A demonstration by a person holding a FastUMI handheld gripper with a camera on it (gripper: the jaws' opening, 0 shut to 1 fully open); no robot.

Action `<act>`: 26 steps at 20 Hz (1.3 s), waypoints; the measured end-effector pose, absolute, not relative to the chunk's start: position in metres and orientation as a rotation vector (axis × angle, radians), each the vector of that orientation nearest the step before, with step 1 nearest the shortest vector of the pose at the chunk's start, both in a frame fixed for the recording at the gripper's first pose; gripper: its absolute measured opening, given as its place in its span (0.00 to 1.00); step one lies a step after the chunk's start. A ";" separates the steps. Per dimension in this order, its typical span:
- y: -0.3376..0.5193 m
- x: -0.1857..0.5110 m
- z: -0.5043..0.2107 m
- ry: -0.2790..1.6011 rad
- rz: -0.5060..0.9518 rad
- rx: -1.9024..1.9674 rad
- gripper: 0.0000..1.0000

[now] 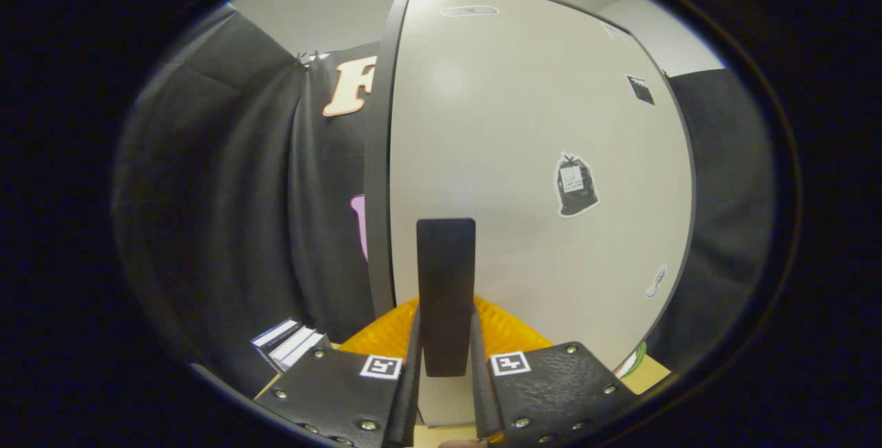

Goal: Open the shoe cabinet door, grab the shoes and put them into the shoe cabinet, then close the shoe cabinet door.

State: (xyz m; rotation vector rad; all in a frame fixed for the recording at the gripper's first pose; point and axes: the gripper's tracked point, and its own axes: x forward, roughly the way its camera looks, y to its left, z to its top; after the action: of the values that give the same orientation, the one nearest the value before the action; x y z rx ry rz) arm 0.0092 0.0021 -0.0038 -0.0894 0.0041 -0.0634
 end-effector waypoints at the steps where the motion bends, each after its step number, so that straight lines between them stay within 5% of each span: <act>1: 0.001 0.009 -0.003 0.003 -0.067 -0.093 0.32; 16: -0.002 -0.039 0.000 0.002 -0.099 -0.140 0.33; 26: -0.056 -0.141 0.001 0.012 -0.055 -0.126 0.33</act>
State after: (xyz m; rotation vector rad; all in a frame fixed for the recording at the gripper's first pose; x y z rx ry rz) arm -0.1411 -0.0561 0.0014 -0.1256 0.0122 -0.0553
